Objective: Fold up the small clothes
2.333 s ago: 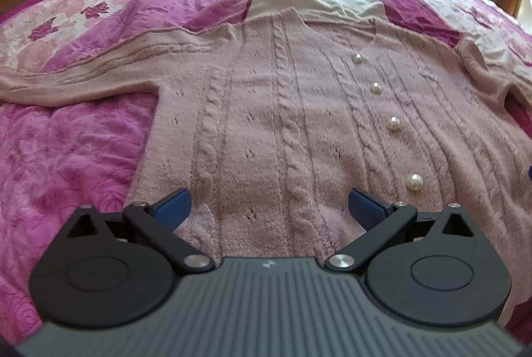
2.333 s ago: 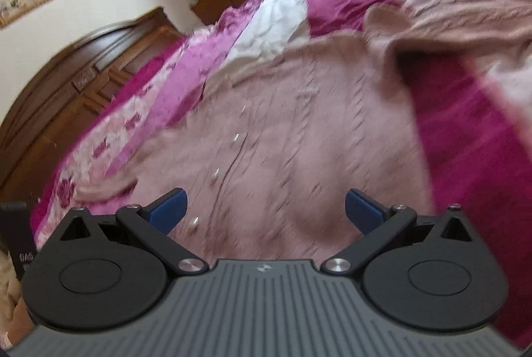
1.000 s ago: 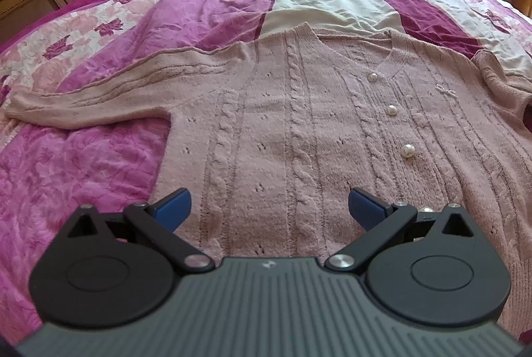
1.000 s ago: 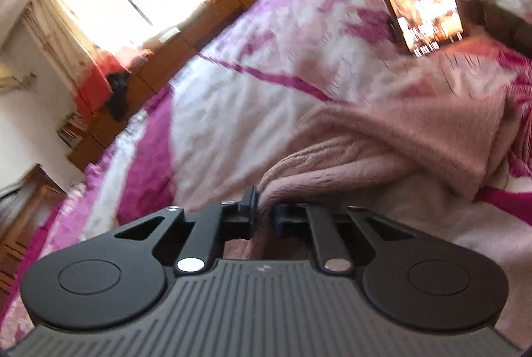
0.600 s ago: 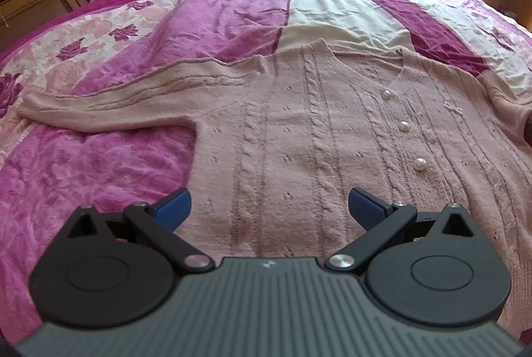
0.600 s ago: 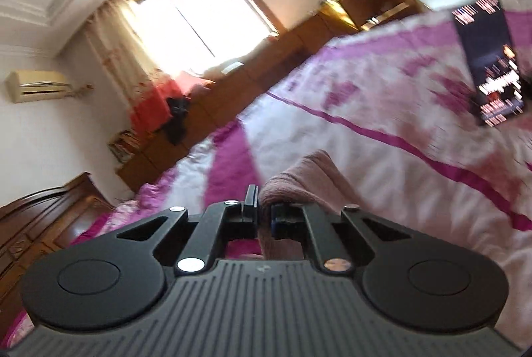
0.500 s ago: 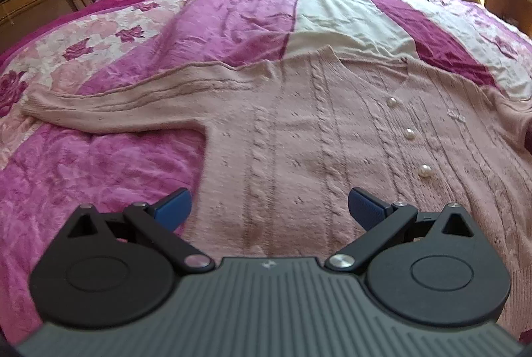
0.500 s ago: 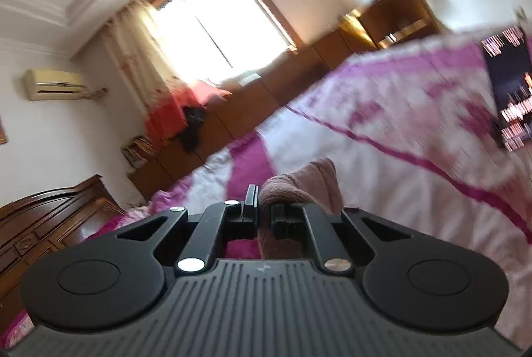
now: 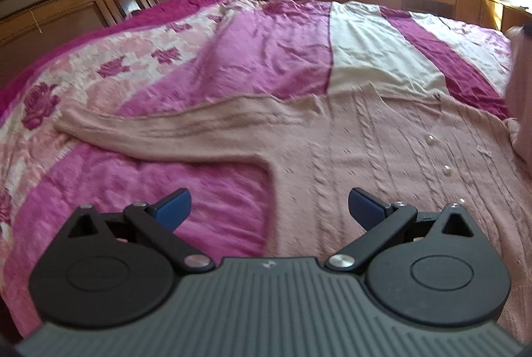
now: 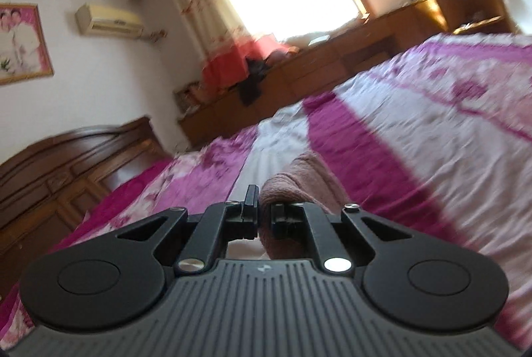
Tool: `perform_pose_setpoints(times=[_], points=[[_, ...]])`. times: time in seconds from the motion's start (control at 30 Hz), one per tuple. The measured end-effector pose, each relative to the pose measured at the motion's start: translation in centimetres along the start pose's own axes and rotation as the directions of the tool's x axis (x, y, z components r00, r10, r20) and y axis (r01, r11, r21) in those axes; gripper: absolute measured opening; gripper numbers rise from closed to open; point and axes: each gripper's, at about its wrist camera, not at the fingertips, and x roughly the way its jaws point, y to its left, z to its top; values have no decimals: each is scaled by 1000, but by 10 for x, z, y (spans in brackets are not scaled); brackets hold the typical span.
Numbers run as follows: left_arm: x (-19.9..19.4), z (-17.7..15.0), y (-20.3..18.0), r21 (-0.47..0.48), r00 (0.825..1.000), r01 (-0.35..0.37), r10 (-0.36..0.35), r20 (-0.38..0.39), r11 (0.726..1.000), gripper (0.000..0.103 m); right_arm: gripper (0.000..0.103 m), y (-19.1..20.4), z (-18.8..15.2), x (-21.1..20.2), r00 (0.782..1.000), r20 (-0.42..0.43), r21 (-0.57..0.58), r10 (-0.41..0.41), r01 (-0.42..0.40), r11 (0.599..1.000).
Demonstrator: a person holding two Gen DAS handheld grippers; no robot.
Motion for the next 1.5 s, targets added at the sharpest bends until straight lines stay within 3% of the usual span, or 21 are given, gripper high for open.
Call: perform_pose_setpoints(times=[0.27,0.43,0.53,0.6,0.63,0.7,0.83,0.97,1.1,1.2,1.37,1.5], points=[[2,7,23,-7,1000,-21,21,17,1000,103,7,51,-82,71,978,-206,-43,19,-28,999],[8,11,28,-13,1000,-4,4,17,1000,103,9,47,-133,109,932,-363,-27,18,-29,999],[13,15,22,-7,999,26,-26,19,1000,103,27,37,-155,121,881,-471,15,45,-43,999],[16,18,11,8,998,50,-51,27,999,103,53,31,-163,117,868,-489,41,86,-76,996],[19,21,3,21,997,67,-68,31,997,103,59,31,-164,111,867,-485,49,114,-103,993],[27,25,-10,46,994,97,-99,39,994,103,71,32,-158,97,857,-492,51,153,-147,988],[53,37,-45,77,984,174,-177,33,982,103,71,21,-125,61,837,-494,60,234,-235,970],[85,51,-83,100,965,260,-261,1,960,103,79,0,-82,42,876,-430,-34,218,-257,966],[112,66,-118,83,928,373,-371,-36,924,103,80,-28,-63,49,914,-391,-125,108,-169,978],[123,70,-141,85,905,424,-419,-69,902,103,80,-52,-58,51,928,-372,-110,26,-71,991],[122,76,-170,161,889,455,-435,-145,876,103,80,-78,-40,48,909,-398,-82,-125,100,992],[120,81,-196,173,855,507,-467,-226,845,102,80,-85,-26,45,875,-448,-84,-181,161,983]])
